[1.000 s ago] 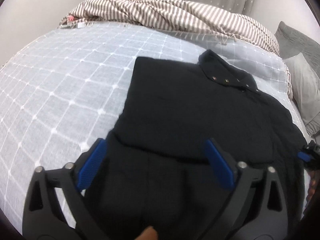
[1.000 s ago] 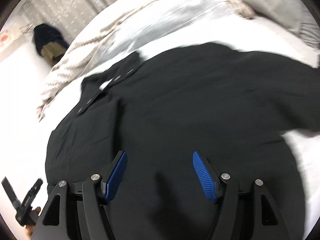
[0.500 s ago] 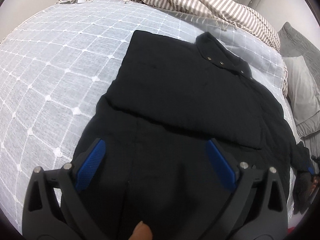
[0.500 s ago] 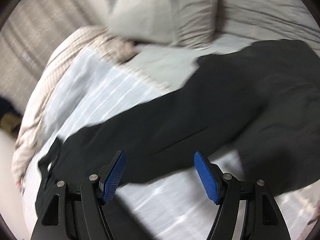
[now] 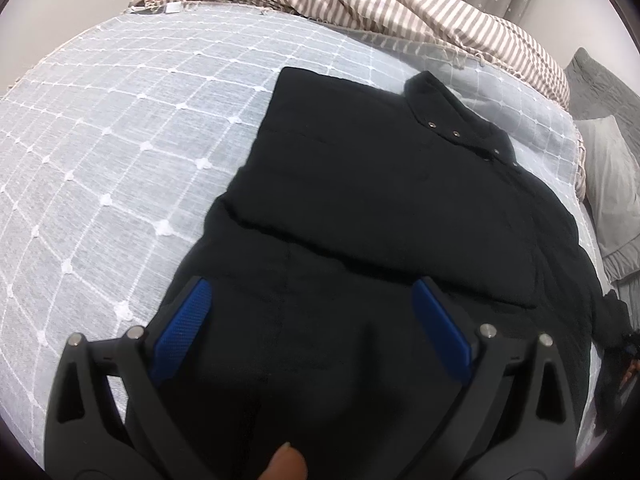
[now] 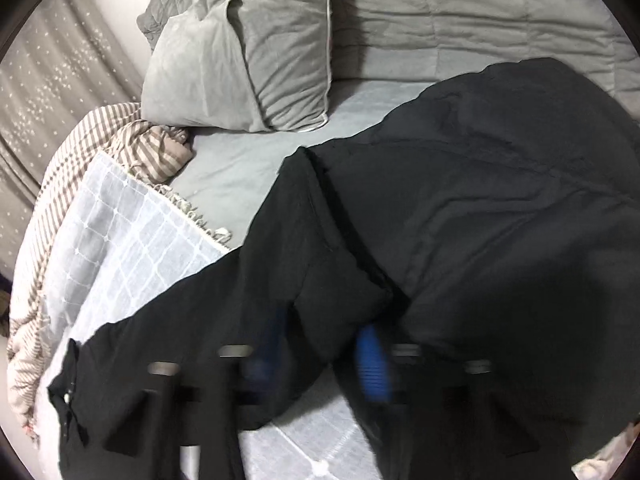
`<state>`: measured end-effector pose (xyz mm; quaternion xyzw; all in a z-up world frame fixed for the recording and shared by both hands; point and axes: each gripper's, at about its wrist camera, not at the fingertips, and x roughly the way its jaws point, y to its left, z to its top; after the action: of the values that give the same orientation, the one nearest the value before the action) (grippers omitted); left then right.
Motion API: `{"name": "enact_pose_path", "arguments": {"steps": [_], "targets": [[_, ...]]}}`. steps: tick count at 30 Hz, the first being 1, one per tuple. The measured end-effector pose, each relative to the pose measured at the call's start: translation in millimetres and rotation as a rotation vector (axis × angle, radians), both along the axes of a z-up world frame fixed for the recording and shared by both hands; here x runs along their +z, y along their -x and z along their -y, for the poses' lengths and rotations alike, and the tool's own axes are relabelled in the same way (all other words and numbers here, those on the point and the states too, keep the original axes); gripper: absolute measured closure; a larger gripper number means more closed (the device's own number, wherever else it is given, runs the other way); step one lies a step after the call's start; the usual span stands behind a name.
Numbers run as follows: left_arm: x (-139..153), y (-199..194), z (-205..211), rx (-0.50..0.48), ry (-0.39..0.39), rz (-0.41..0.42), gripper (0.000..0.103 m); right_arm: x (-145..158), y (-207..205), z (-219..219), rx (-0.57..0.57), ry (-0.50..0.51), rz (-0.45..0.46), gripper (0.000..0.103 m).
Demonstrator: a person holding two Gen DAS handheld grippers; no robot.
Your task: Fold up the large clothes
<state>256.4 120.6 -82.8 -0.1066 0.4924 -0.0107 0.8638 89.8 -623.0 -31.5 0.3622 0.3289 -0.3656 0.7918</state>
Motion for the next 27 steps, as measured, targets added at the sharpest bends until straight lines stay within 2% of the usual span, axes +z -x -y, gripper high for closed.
{"name": "enact_pose_path", "arguments": {"steps": [3,6,13,18,23,27], "targets": [[-0.2,1.1,-5.0,0.041,-0.039,-0.003,0.003,5.4,-4.3,-7.0,0.001,0.008,0.05,0.095],[2.5,1.5,-8.8,0.053,-0.063,0.006,0.003,27.9,-14.0,-24.6,0.051,0.062,0.081,0.096],[6.2,2.4,-12.0,0.004,0.046,-0.001,0.003,117.1,-60.6,-103.3,0.256,0.218,0.188,0.096],[9.3,4.3,-6.6,-0.011,0.06,-0.004,0.003,162.0,-97.1,-174.9,0.41,0.277,0.238,0.096],[11.9,5.8,-8.6,-0.023,0.109,-0.003,0.003,183.4,-133.3,-258.5,0.576,0.292,0.271,0.096],[14.6,7.0,-12.5,-0.026,0.13,0.005,0.003,181.8,-165.1,-322.0,0.697,0.292,0.27,0.096]]}}
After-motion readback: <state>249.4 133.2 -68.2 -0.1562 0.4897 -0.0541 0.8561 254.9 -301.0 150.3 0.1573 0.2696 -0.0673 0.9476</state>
